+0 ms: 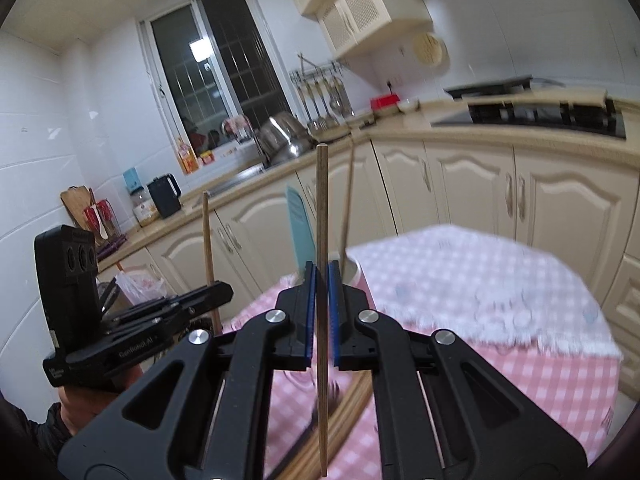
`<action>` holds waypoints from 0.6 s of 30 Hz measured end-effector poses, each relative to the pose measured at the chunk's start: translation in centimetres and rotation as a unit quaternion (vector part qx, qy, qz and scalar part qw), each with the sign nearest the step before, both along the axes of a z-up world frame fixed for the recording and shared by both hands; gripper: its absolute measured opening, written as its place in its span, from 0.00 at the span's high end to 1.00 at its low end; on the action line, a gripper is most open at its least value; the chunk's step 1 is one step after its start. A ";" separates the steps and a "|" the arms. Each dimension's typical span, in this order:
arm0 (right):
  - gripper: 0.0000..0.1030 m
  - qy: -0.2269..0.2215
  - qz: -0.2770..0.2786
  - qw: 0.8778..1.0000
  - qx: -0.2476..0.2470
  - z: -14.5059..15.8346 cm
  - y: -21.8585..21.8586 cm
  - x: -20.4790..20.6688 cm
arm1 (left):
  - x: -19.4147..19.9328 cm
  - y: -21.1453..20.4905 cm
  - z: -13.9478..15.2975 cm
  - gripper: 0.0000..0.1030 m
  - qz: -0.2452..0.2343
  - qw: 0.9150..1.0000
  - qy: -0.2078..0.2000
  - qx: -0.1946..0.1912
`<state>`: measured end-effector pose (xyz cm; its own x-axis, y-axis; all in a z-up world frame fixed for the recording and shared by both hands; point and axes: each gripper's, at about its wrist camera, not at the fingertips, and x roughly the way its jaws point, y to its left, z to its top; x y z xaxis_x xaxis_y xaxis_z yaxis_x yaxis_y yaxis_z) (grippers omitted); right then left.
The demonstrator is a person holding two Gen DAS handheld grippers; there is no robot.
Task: Organize utensils
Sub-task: 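Lift both chopsticks, insert them into the pink cup and open both tools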
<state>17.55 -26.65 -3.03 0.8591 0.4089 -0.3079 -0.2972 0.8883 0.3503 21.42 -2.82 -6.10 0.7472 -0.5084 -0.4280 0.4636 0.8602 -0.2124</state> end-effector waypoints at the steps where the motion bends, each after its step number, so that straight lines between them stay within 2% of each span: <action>1: 0.94 -0.008 0.001 1.000 -0.001 0.6 0.1 0.2 | 0.1 0.0 0.7 0.94 0.000 1.000 -0.008 -0.004; 8: 0.94 -0.077 0.002 0.997 -0.006 6.6 1.0 3.4 | 2.6 -0.5 7.2 0.94 0.011 0.995 -0.087 -0.041; 10: 0.94 -0.090 -0.001 0.996 -0.006 7.7 1.2 4.5 | 3.5 -0.7 8.5 0.94 0.013 0.994 -0.094 -0.054; 14: 0.94 -0.101 -0.009 0.995 -0.012 8.6 1.6 6.6 | 5.5 -1.6 10.0 0.94 0.018 0.991 -0.110 -0.071; 18: 0.94 -0.098 -0.018 0.995 -0.014 7.8 1.8 8.7 | 7.4 -2.3 9.7 0.94 0.024 0.991 -0.111 -0.073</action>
<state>26.29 -24.86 4.77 0.9177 0.3707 -0.1429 -0.3257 0.9079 0.2639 28.81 -5.13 3.57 0.8396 -0.5142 -0.1750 0.4716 0.8500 -0.2347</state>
